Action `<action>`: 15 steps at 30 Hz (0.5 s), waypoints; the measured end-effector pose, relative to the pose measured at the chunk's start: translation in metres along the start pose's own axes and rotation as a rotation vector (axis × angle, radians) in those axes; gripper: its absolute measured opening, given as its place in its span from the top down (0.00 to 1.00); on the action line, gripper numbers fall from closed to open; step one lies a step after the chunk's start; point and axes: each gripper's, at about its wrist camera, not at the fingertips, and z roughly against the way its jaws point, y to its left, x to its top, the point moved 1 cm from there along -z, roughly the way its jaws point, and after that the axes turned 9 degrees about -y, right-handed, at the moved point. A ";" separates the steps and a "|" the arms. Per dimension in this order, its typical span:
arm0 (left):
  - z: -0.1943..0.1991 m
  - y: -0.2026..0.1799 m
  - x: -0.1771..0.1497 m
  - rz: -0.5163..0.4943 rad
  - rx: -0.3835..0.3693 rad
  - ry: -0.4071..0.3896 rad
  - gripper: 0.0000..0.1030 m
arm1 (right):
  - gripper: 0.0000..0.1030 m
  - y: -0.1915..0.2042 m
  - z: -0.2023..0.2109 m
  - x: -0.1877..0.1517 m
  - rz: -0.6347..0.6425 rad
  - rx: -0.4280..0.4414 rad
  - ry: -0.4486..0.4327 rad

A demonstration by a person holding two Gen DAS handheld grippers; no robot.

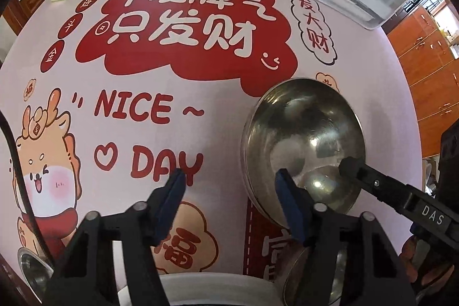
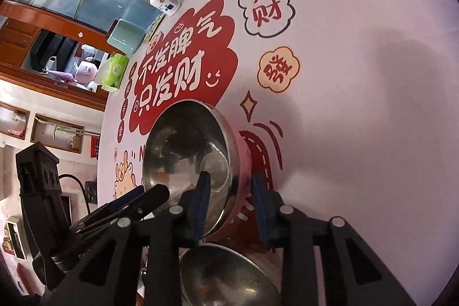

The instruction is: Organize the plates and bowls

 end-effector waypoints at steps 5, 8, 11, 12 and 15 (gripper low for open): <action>-0.008 -0.002 0.003 0.002 0.006 0.012 0.58 | 0.77 -0.006 -0.004 0.001 -0.029 0.015 0.024; -0.011 -0.003 0.004 0.000 0.015 0.021 0.66 | 0.79 -0.009 -0.006 0.001 -0.039 0.025 0.031; -0.016 -0.005 0.004 0.000 0.010 0.037 0.69 | 0.79 -0.009 -0.006 0.001 -0.029 0.030 0.032; -0.018 -0.005 0.004 -0.001 0.006 0.044 0.71 | 0.79 -0.009 -0.006 0.001 -0.028 0.033 0.032; -0.020 -0.006 0.004 0.004 -0.006 0.049 0.76 | 0.80 -0.010 -0.006 0.002 -0.028 0.041 0.028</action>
